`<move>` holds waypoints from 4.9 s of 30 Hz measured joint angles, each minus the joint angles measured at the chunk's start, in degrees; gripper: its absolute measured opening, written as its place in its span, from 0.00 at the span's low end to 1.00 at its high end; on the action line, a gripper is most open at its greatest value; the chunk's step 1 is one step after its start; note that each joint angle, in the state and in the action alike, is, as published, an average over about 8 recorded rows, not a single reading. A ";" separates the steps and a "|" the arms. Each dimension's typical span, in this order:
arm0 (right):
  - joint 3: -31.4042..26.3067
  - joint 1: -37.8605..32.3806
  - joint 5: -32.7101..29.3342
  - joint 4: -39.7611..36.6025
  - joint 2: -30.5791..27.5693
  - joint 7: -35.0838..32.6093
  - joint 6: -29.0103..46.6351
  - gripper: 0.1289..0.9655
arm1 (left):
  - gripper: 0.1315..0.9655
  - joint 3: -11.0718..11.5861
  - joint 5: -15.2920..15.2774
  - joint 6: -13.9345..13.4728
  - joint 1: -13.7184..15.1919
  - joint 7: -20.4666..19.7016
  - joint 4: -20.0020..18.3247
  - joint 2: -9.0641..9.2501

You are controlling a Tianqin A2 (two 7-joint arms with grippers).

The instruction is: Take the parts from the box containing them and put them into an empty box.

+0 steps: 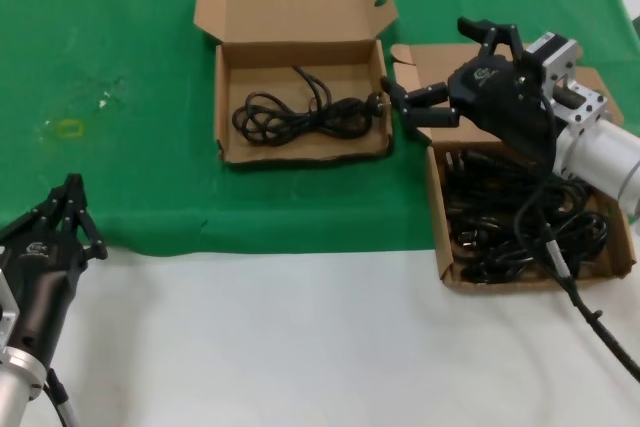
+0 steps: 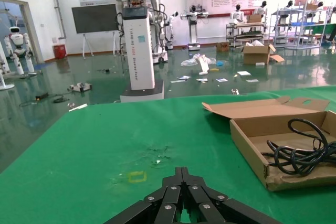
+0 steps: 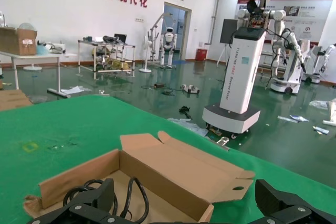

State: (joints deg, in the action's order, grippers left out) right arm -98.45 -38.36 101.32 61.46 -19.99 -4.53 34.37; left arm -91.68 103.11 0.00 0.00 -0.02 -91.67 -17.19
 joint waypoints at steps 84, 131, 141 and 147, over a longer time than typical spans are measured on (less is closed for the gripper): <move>6.54 37.03 1.75 29.16 2.70 4.38 -33.18 1.00 | 1.00 0.00 0.02 0.00 0.00 0.02 0.00 0.00; 6.55 37.07 1.75 29.20 2.70 4.38 -33.22 1.00 | 1.00 0.00 0.02 0.00 0.00 0.02 0.00 0.00; 6.55 37.07 1.75 29.20 2.70 4.38 -33.22 1.00 | 1.00 0.00 0.02 0.00 0.00 0.02 0.00 0.00; 6.55 37.07 1.75 29.20 2.70 4.38 -33.22 1.00 | 1.00 0.00 0.02 0.00 0.00 0.02 0.00 0.00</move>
State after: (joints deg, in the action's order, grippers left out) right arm -91.90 -1.29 103.07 90.66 -17.28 -0.15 1.15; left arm -91.67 103.13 0.00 0.00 0.00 -91.67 -17.19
